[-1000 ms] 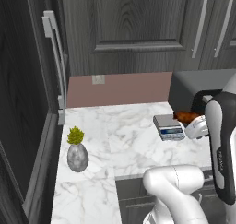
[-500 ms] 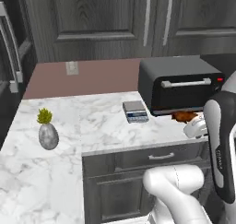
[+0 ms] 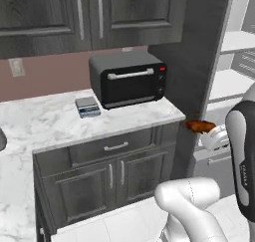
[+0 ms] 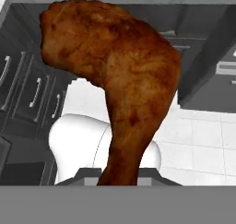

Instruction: Take the chicken drumstick from the fridge and place it on the digital scale on the counter by the fridge. Wait a few seconds for a reading, then move it to the plate on the dining counter.

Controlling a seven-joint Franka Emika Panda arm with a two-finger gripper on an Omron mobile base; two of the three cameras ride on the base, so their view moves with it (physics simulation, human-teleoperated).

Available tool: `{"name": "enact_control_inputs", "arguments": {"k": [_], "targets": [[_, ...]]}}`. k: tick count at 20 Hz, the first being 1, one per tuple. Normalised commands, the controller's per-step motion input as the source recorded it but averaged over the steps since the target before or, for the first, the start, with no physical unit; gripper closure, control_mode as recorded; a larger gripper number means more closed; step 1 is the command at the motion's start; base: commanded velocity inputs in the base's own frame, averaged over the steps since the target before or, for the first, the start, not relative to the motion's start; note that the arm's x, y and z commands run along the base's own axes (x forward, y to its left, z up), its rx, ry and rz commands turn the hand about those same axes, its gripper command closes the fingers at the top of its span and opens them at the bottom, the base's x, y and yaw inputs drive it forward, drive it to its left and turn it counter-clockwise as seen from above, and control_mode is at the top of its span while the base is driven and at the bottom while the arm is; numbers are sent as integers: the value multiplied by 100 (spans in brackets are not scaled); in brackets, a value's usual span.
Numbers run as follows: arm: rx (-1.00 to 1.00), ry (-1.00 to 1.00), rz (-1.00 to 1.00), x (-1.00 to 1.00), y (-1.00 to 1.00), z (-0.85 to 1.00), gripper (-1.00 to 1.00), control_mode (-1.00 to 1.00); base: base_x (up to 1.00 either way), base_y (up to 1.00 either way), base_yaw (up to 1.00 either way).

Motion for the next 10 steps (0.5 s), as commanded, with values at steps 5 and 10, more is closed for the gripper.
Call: {"name": "enact_control_inputs", "arguments": {"k": [5,10], "targets": [[0,0,0,0,0,0,100,100,4,0,-90],[0,0,0,0,0,0,100,100,0,0,-100]]}}
